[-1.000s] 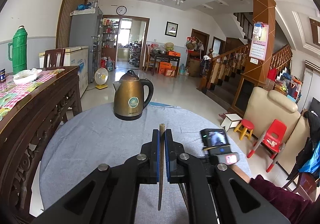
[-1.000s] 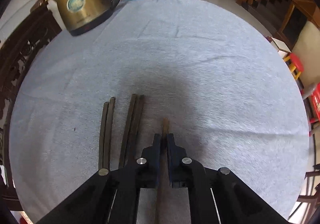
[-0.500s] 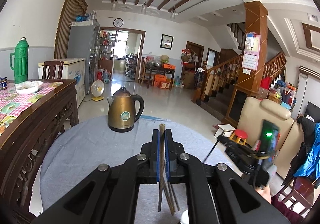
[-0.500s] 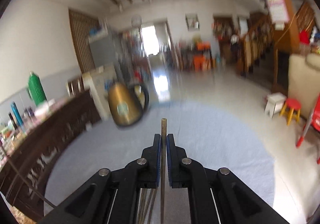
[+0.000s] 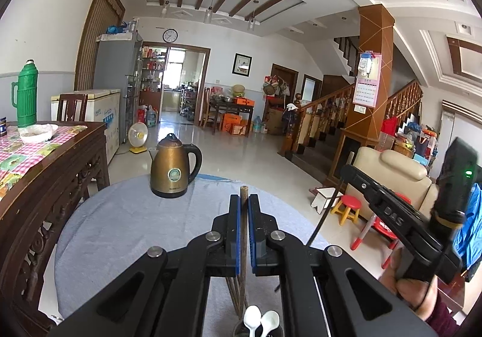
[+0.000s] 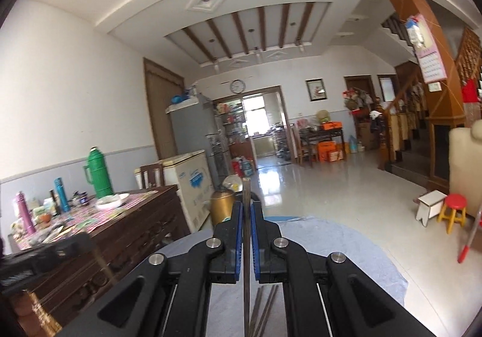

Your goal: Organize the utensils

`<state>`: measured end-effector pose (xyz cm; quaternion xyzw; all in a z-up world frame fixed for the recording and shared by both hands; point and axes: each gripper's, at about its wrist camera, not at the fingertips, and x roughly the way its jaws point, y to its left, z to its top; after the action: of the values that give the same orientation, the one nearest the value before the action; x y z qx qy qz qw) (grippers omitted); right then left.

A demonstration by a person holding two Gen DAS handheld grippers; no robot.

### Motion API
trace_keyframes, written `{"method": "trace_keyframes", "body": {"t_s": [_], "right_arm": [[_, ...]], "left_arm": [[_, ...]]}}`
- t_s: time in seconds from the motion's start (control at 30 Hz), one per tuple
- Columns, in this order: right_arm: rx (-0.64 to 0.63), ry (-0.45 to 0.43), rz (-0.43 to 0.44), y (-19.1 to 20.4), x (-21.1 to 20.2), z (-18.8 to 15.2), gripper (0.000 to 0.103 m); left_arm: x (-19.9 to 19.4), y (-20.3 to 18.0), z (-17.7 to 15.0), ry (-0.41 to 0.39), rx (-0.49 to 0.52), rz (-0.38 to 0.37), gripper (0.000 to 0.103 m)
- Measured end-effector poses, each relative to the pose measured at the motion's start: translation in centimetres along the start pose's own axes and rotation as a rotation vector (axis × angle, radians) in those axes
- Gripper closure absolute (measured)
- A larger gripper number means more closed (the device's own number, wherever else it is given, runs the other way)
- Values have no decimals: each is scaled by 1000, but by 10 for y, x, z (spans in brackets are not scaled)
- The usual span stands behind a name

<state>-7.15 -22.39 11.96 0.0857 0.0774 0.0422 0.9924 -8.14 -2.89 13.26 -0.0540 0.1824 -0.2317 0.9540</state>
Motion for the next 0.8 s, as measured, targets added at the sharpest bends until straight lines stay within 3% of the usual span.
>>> {"method": "trace_keyframes", "body": {"t_s": [0.4,0.8], "right_arm": [[-24,91,91,25,-25,-35,97],[13,159,84,19,-36,-67,97]], "left_arm": [[-13,-12,-10,17,8,-23,98],[-4,-10,-33,84,-16,6,98]]}}
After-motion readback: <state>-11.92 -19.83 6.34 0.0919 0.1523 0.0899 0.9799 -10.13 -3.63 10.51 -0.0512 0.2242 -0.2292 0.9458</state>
